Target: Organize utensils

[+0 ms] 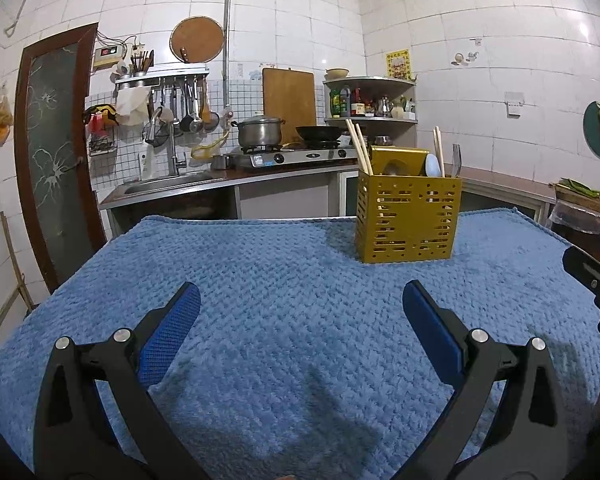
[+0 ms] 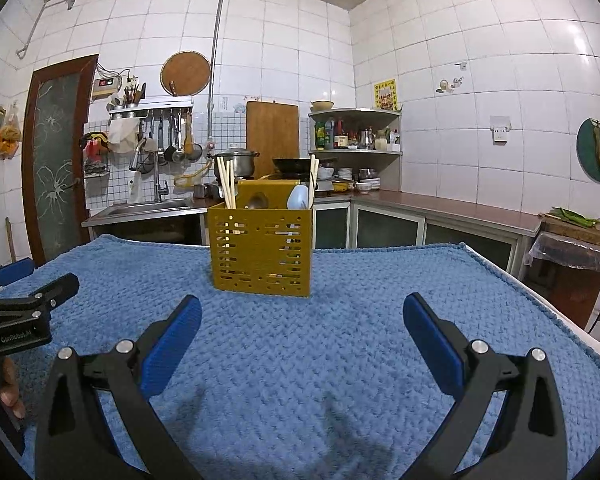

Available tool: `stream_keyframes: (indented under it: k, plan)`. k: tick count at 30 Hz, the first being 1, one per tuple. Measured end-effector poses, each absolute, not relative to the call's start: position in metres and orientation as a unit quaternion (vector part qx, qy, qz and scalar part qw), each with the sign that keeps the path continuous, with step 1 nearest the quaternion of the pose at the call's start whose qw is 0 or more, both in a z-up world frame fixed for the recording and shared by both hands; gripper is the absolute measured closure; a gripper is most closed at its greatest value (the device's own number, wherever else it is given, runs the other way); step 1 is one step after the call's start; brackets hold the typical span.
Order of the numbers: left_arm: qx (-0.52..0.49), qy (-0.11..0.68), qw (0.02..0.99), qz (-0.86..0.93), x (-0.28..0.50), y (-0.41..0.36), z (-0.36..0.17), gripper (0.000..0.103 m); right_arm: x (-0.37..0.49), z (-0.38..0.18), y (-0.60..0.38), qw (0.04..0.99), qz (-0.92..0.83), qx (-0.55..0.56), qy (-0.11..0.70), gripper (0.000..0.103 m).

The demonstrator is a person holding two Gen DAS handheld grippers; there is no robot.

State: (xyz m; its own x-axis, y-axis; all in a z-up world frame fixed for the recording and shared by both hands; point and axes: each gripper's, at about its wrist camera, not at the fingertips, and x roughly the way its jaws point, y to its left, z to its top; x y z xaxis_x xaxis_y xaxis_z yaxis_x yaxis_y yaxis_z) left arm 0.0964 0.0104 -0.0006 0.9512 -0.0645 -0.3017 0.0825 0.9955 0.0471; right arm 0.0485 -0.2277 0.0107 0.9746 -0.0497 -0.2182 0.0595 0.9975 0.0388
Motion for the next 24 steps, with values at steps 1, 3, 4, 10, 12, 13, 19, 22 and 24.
stream_keyframes:
  k: [1,3,4,10,12,13,19,22,24]
  plan:
    - [0.029,0.151,0.987,-0.038,0.096,0.0106,-0.0006,0.005,0.049,0.0107,-0.2277,0.993,-0.028,0.022,0.11,0.005]
    - [0.027,0.151,0.987,-0.039,0.0962,0.0113,-0.0003,0.005,0.0494,0.0107,-0.2279,0.993,-0.028,0.02,0.11,0.005]
    - [0.026,0.151,0.987,-0.039,0.0965,0.0113,-0.0001,0.005,0.0493,0.0109,-0.228,0.993,-0.027,0.019,0.11,0.005]
    - [0.021,0.156,0.987,-0.044,0.0981,0.013,-0.0006,0.005,0.0501,0.0117,-0.2285,0.993,-0.027,0.018,0.11,0.005]
    - [0.022,0.156,0.986,-0.045,0.0984,0.0127,-0.0006,0.005,0.0502,0.0116,-0.2287,0.993,-0.027,0.018,0.111,0.005]
    - [0.021,0.157,0.986,-0.046,0.0984,0.0132,-0.0007,0.005,0.0504,0.0119,-0.229,0.993,-0.027,0.018,0.111,0.005]
    - [0.017,0.155,0.987,-0.048,0.0976,0.0143,-0.0005,0.005,0.0513,0.012,-0.2298,0.993,-0.027,0.017,0.112,0.005]
    - [0.021,0.153,0.987,-0.05,0.097,0.0133,-0.0005,0.005,0.0517,0.012,-0.2305,0.993,-0.028,0.016,0.112,0.004]
    - [0.022,0.152,0.987,-0.051,0.0966,0.013,-0.0004,0.005,0.052,0.0119,-0.2308,0.993,-0.028,0.016,0.112,0.005]
